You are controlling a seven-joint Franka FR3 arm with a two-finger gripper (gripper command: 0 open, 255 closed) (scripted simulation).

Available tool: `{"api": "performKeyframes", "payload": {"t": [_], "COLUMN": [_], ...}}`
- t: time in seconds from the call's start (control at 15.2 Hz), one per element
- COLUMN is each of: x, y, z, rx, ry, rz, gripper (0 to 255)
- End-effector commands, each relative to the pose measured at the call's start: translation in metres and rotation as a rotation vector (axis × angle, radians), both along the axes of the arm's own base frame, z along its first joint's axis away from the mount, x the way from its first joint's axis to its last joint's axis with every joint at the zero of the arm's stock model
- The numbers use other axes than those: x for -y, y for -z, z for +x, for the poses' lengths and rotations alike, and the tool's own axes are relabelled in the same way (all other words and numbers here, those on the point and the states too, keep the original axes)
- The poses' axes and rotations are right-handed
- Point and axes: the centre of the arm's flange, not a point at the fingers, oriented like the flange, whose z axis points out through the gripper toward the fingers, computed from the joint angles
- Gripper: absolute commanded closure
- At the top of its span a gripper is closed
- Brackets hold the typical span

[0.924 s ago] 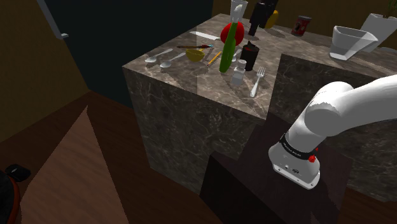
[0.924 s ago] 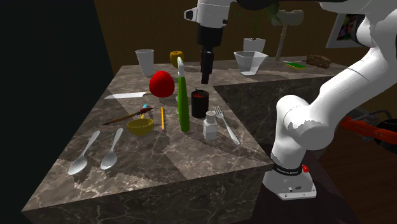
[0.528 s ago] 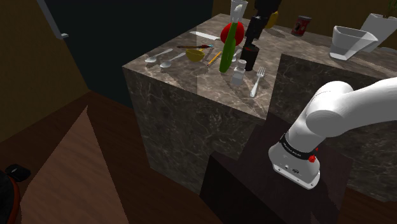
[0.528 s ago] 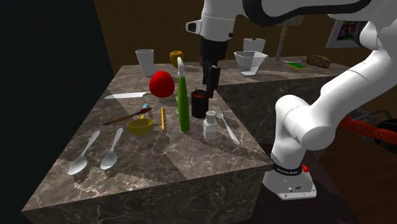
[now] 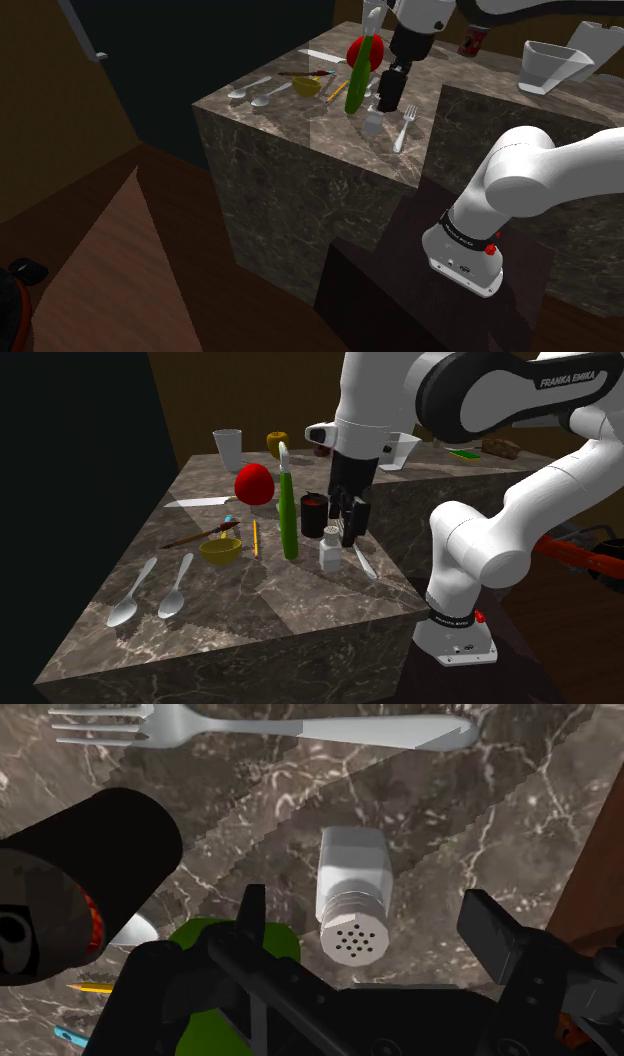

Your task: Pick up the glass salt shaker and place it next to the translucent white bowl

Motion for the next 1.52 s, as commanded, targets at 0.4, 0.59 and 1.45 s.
{"api": "performKeyframes", "payload": {"t": [0.4,0.59,1.45], "x": [0.001,0.001,0.001], "y": [0.033,0.033,0.033], "z": [0.003,0.003,0.003], "rx": [0.000,0.000,0.000], "ry": [-0.003,-0.003,-0.003], "rz": [0.000,0.000,0.000], "gripper": [0,0,255]}}
